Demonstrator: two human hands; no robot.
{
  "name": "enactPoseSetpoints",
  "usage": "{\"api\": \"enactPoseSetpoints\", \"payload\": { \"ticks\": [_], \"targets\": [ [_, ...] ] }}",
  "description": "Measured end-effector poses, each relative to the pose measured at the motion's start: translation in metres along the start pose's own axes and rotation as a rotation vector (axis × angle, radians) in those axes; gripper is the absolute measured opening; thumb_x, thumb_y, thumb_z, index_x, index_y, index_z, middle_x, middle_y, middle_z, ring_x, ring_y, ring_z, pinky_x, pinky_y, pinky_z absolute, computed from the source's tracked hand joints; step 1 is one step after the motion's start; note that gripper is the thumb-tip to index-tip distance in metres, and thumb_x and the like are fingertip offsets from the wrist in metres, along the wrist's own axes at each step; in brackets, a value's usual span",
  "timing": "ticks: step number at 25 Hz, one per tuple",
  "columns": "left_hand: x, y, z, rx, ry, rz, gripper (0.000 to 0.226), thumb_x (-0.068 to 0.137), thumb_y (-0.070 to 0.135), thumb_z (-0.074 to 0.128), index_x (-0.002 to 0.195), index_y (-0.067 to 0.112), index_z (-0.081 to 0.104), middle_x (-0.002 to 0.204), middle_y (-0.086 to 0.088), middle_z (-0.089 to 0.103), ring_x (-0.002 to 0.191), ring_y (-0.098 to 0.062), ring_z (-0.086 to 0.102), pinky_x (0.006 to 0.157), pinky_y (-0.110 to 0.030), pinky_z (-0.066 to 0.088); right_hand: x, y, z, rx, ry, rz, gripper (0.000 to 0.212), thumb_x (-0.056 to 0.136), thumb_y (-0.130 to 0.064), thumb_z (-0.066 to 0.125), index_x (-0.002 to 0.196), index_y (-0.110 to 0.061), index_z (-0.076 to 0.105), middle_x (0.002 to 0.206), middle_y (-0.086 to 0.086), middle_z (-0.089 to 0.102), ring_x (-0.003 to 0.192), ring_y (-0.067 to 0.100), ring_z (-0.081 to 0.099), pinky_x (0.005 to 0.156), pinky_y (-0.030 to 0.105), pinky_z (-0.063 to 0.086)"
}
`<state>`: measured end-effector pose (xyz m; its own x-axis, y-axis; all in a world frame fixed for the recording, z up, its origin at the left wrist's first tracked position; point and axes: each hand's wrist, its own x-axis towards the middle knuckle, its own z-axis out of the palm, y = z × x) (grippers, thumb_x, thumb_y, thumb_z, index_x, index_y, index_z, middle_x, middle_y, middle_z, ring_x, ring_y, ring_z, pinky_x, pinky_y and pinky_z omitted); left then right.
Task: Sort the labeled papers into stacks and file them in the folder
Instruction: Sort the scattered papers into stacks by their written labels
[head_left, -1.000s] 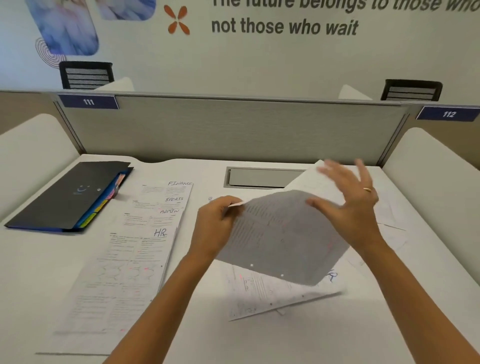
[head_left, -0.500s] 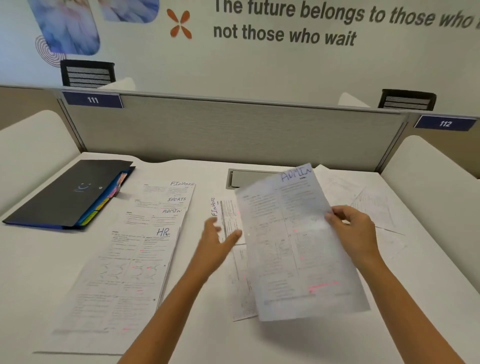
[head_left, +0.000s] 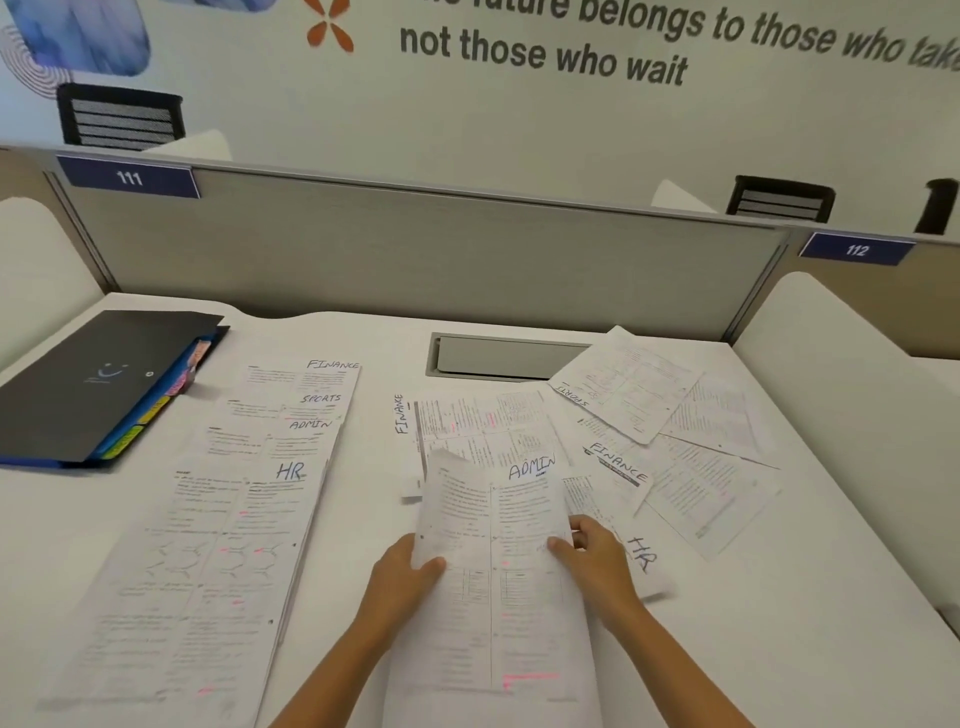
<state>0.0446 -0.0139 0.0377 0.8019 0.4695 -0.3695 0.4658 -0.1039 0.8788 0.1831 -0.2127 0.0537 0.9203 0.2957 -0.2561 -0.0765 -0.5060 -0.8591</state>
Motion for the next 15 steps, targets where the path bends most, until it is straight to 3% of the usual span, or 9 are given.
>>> {"api": "enactPoseSetpoints", "payload": {
  "ticks": [4,10,13,15],
  "targets": [
    [-0.005,-0.008,0.007,0.022,0.081,0.036,0.022,0.091,0.032,0.060,0.110,0.021,0.057,0.104,0.005,0.068,0.089,-0.012,0.068,0.076,-0.031,0.058,0.006,0.003,0.003,-0.080,0.003,0.019,0.009,0.085,-0.021,0.065,0.093,-0.019,0.060,0.090,-0.004,0.067,0.082,0.012,0.065,0.073,0.030,0.056],
    [-0.005,-0.016,0.005,-0.129,0.153,0.014,0.022,0.089,0.030,0.063,0.109,0.020,0.061,0.102,0.002,0.072,0.088,-0.018,0.070,0.078,-0.042,0.059,0.010,0.010,-0.014,-0.136,0.015,0.035,0.007,0.082,-0.014,0.063,0.087,-0.018,0.063,0.076,0.000,0.067,0.066,0.014,0.063,0.064,0.030,0.056],
    [-0.006,-0.017,0.005,-0.164,0.199,0.011,0.022,0.089,0.030,0.064,0.109,0.021,0.062,0.100,0.001,0.073,0.086,-0.019,0.071,0.076,-0.044,0.059,0.007,0.021,-0.026,-0.230,-0.001,-0.054,0.007,0.082,-0.012,0.061,0.086,-0.017,0.064,0.073,-0.005,0.063,0.064,0.006,0.055,0.059,0.011,0.045],
    [-0.008,-0.016,0.006,-0.160,0.210,0.017,0.021,0.090,0.030,0.063,0.108,0.021,0.061,0.100,0.000,0.073,0.085,-0.020,0.072,0.075,-0.043,0.060,0.004,0.029,-0.031,-0.253,-0.018,-0.117,0.007,0.082,-0.011,0.064,0.086,-0.017,0.065,0.077,-0.005,0.063,0.066,0.003,0.053,0.061,0.007,0.044]
  ]
}}
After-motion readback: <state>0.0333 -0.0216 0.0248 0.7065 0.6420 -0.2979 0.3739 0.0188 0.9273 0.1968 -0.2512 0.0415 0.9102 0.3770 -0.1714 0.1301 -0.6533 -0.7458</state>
